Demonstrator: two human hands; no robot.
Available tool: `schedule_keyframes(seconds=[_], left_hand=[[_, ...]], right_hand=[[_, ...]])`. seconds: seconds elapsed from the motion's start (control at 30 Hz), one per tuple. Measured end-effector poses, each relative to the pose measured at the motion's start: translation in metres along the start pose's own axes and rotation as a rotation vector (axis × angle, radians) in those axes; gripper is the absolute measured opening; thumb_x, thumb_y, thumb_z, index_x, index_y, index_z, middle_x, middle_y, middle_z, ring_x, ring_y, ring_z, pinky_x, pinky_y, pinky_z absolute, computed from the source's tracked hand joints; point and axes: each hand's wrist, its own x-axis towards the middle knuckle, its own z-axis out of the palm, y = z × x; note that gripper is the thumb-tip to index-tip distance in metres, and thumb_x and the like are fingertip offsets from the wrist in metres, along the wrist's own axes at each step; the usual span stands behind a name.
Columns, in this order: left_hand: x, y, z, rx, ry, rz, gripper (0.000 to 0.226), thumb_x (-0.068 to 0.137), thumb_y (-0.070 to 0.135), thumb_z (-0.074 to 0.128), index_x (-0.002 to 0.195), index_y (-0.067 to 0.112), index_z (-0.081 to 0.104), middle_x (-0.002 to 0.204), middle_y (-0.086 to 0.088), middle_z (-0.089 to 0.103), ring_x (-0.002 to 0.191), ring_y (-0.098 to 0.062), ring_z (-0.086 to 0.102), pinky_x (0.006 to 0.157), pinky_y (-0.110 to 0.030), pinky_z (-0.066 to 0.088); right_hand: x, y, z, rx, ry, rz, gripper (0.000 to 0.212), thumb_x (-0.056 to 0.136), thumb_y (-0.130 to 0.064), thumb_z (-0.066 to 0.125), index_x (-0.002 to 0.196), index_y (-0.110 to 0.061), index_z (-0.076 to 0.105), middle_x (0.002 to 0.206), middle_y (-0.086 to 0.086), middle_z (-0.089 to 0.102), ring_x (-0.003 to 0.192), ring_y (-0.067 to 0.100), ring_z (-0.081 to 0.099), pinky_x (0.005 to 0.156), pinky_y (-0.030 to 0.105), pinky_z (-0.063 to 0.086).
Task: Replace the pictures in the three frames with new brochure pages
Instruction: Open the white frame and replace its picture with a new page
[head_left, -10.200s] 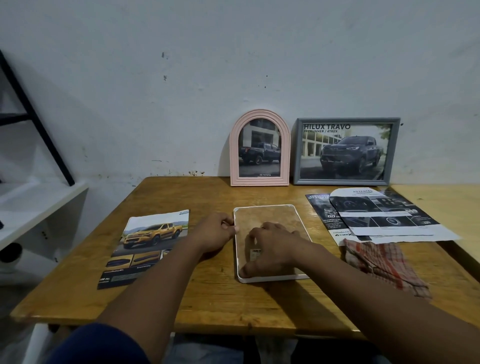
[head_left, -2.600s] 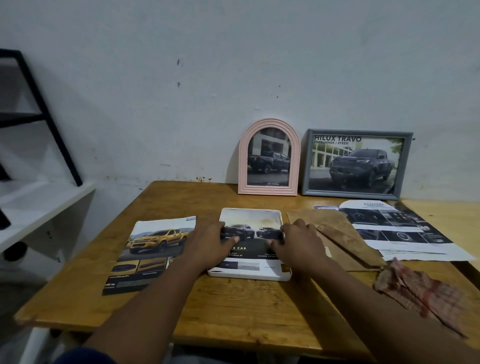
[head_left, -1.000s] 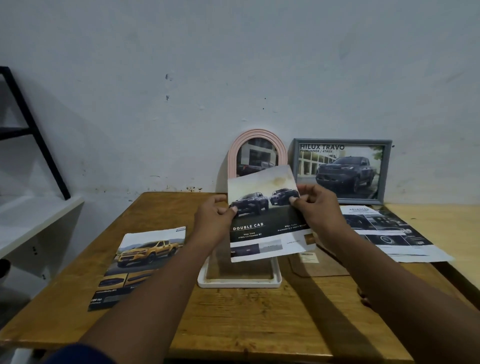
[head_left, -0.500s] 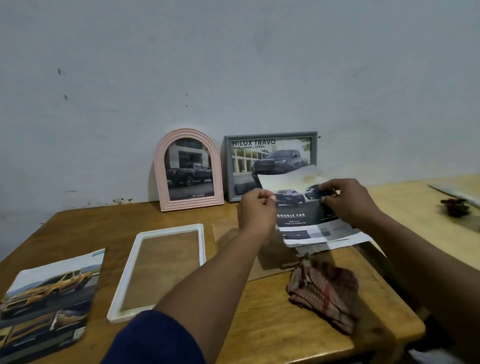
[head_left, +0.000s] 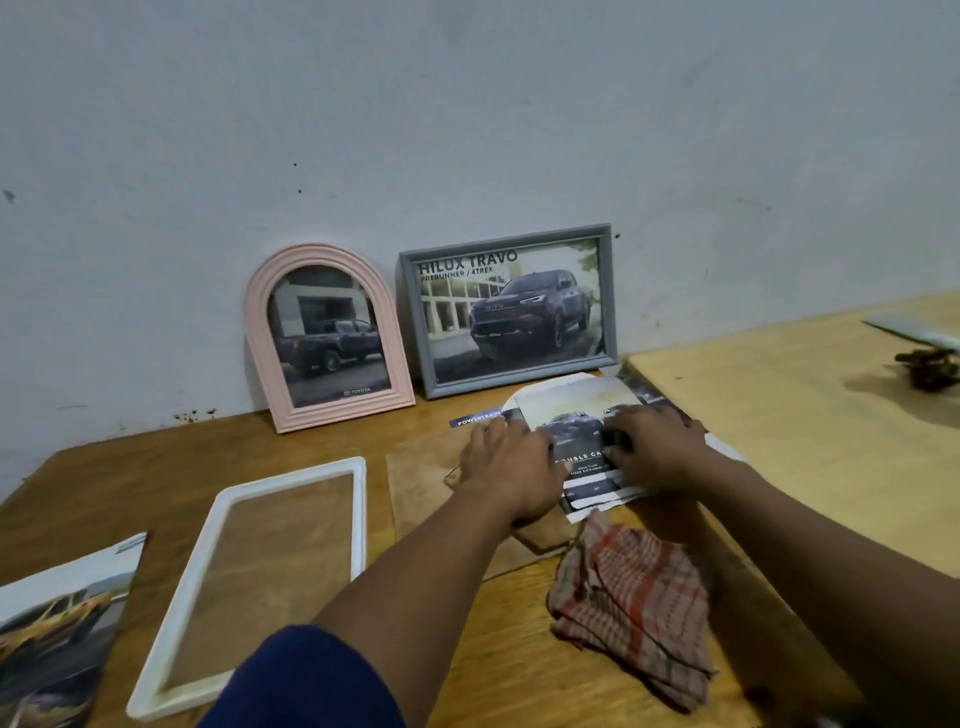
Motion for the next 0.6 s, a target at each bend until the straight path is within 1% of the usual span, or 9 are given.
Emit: schedule_keyframes(seconds=[0.07,0.13,0.2,0.27,0.33,0.4,0.47,0.53,0.6], left_hand=[[-0.004,-0.002,-0.003,-0.027,0.002,0.008,0.052,0.099,0.061,0.041,0.142,0.034,0.053,0.149,-0.007,0.046,0.141,-0.033,0.033,0.114,-0.05,0.02],[-0.011,-0.005,-0.009,-0.077,0.001,0.004,0.053,0.101,0.059,0.04,0.147,0.035,0.048,0.153,-0.005,0.043,0.144,-0.031,0.029,0.116,-0.05,0.018],[-0.02,-0.01,-0.018,-0.117,0.022,0.003,0.052,0.102,0.056,0.04,0.148,0.034,0.047,0.155,-0.004,0.042,0.145,-0.03,0.027,0.116,-0.05,0.018],[-0.032,-0.02,-0.03,-0.144,0.051,-0.001,0.05,0.101,0.056,0.041,0.145,0.034,0.049,0.153,-0.003,0.043,0.143,-0.028,0.029,0.114,-0.05,0.02],[-0.047,-0.038,-0.042,-0.156,0.059,-0.027,0.051,0.1,0.057,0.043,0.146,0.035,0.048,0.153,-0.004,0.044,0.142,-0.029,0.031,0.113,-0.051,0.022],[-0.065,-0.062,-0.054,-0.147,0.064,-0.071,0.056,0.099,0.058,0.045,0.15,0.034,0.045,0.154,-0.005,0.044,0.143,-0.029,0.033,0.114,-0.052,0.022],[-0.088,-0.092,-0.065,-0.149,0.081,-0.143,0.058,0.099,0.058,0.047,0.151,0.034,0.044,0.156,-0.004,0.044,0.144,-0.029,0.034,0.116,-0.052,0.024],[-0.116,-0.127,-0.071,-0.192,0.109,-0.247,0.058,0.099,0.058,0.05,0.15,0.033,0.045,0.157,-0.002,0.044,0.145,-0.03,0.036,0.118,-0.052,0.025],[-0.147,-0.168,-0.073,-0.241,0.144,-0.366,0.056,0.097,0.057,0.053,0.148,0.034,0.047,0.156,0.0,0.046,0.142,-0.03,0.04,0.118,-0.054,0.03]], right_hand=[[-0.003,-0.003,0.004,0.013,0.002,0.011,0.033,0.095,-0.036,0.055,0.128,-0.032,0.06,0.14,0.0,0.054,0.131,0.029,0.043,0.107,0.058,0.034],[-0.006,-0.006,0.002,0.002,0.01,0.024,0.038,0.095,-0.036,0.057,0.132,-0.031,0.058,0.144,0.0,0.051,0.135,0.029,0.04,0.108,0.059,0.031],[-0.009,-0.016,-0.005,-0.008,0.027,0.027,0.043,0.095,-0.039,0.058,0.137,-0.031,0.054,0.149,0.002,0.047,0.139,0.029,0.038,0.11,0.059,0.03],[-0.012,-0.033,-0.012,0.001,0.058,0.004,0.044,0.095,-0.04,0.059,0.137,-0.03,0.054,0.15,0.004,0.047,0.137,0.03,0.041,0.11,0.057,0.036],[-0.015,-0.058,-0.02,0.051,0.069,-0.053,0.042,0.094,-0.038,0.062,0.135,-0.028,0.057,0.147,0.005,0.05,0.13,0.028,0.049,0.105,0.051,0.044],[-0.019,-0.091,-0.025,0.114,0.059,-0.149,0.038,0.094,-0.035,0.063,0.131,-0.024,0.061,0.14,0.005,0.057,0.121,0.025,0.056,0.098,0.043,0.049],[-0.024,-0.133,-0.024,0.17,0.019,-0.251,0.035,0.095,-0.03,0.064,0.129,-0.02,0.063,0.132,0.005,0.063,0.114,0.023,0.059,0.095,0.037,0.051],[-0.032,-0.18,-0.019,0.202,-0.002,-0.324,0.034,0.095,-0.028,0.065,0.128,-0.019,0.063,0.127,0.004,0.064,0.111,0.02,0.06,0.094,0.035,0.051],[-0.041,-0.228,-0.01,0.229,-0.019,-0.386,0.034,0.094,-0.03,0.065,0.127,-0.021,0.063,0.123,0.002,0.066,0.107,0.017,0.061,0.089,0.032,0.052]])
